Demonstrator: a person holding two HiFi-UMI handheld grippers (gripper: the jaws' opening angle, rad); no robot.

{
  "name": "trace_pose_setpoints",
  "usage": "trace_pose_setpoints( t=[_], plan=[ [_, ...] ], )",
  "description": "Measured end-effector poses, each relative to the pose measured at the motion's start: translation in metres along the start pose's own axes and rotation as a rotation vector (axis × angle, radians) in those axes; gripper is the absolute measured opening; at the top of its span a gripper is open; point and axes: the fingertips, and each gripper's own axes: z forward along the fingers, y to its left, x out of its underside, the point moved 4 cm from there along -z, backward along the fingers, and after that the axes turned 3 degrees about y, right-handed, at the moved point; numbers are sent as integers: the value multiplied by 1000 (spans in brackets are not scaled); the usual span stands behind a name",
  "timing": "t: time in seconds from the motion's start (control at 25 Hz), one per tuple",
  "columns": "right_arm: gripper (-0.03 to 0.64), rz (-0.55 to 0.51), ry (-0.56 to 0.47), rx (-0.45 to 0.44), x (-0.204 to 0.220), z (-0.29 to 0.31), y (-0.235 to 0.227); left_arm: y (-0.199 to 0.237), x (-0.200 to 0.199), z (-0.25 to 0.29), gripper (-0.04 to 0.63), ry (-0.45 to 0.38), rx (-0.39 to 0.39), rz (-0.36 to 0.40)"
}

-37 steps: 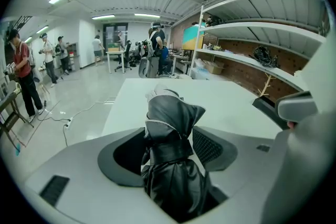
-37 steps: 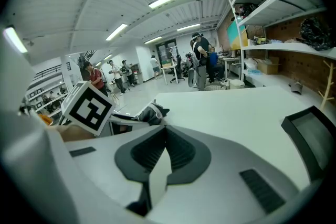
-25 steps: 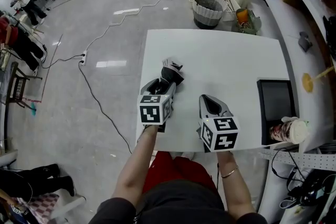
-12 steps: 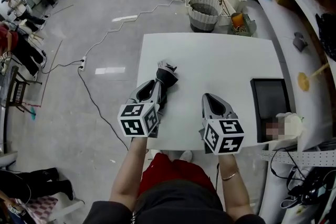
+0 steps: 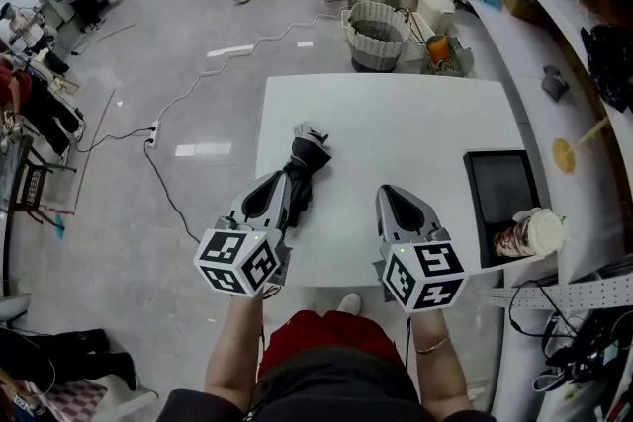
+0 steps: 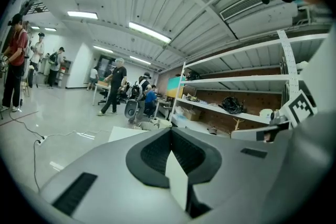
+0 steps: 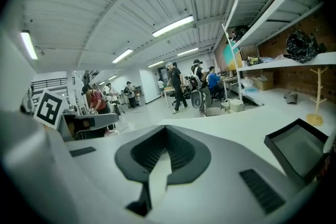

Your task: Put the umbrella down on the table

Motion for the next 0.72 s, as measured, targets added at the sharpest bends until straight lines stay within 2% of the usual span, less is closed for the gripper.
trace_pose_setpoints(
  t=[0.36, 0.52, 0.72],
  plan=[
    [18, -10, -130, -22, -17, -29, 39, -19, -8, -39, 12, -29, 72, 64],
    [18, -21, -146, -16, -14, -39, 56, -27, -7, -57, 12, -25, 101, 99],
    [18, -30, -153, -30, -6, -53, 85, -29, -5, -83, 12, -29, 118, 108]
  ],
)
